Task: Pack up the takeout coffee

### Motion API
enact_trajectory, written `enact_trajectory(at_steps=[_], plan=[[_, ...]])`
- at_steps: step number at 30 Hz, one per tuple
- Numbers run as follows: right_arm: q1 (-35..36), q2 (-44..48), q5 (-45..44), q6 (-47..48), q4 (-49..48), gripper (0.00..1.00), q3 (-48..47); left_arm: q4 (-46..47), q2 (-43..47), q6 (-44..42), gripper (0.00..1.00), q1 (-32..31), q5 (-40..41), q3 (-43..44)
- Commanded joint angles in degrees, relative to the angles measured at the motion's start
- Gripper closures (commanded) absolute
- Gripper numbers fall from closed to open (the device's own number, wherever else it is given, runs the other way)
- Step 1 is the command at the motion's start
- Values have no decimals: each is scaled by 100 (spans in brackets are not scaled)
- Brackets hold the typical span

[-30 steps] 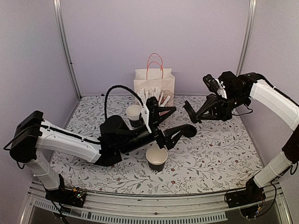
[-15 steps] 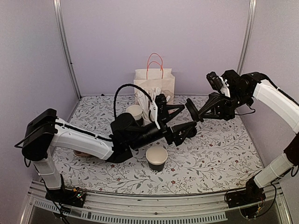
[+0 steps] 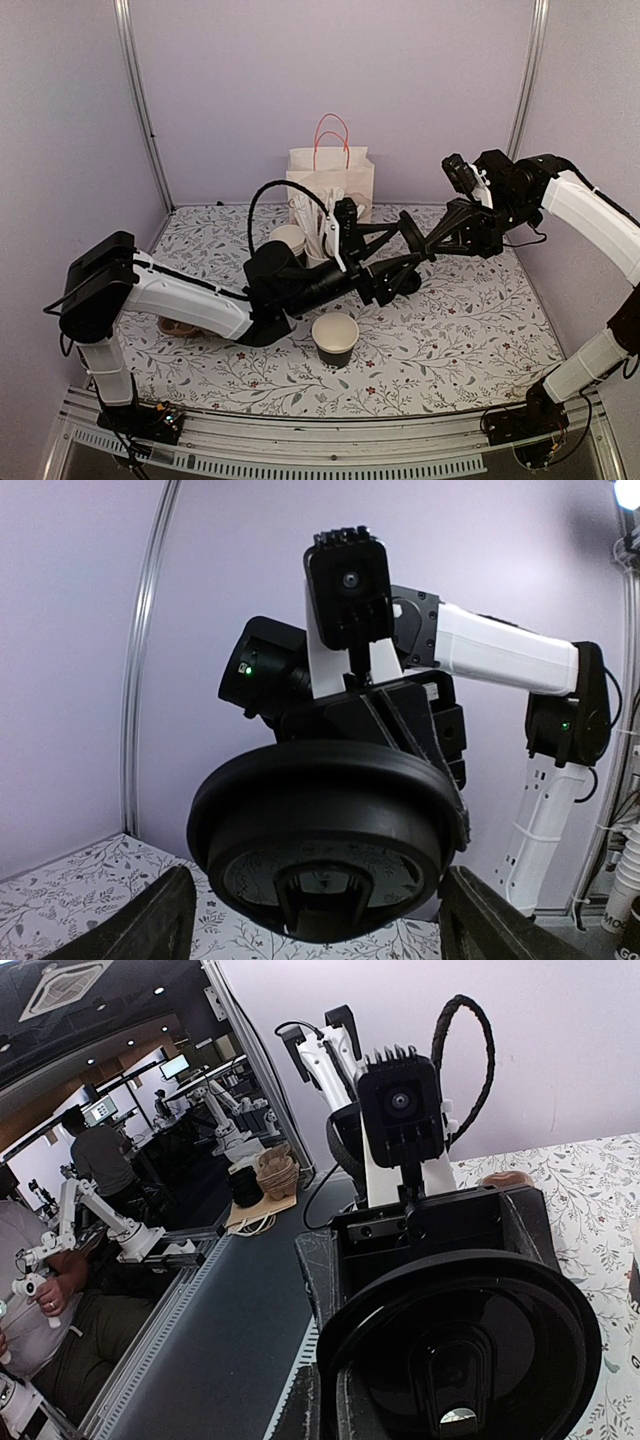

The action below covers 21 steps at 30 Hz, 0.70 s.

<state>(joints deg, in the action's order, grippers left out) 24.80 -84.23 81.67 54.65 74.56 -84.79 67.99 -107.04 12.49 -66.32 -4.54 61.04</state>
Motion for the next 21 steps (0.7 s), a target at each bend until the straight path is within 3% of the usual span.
enact_trajectory(at_steps=[1, 14, 21], plan=[[8, 82, 864, 1087, 335, 100, -73, 276, -144, 186, 14, 119, -90, 151], [8, 66, 834, 933, 149, 99, -46, 244, -348, 297, 18, 118, -214, 408], [-1, 94, 675, 753, 34, 80, -76, 162, -203, 298, 23, 142, -149, 271]])
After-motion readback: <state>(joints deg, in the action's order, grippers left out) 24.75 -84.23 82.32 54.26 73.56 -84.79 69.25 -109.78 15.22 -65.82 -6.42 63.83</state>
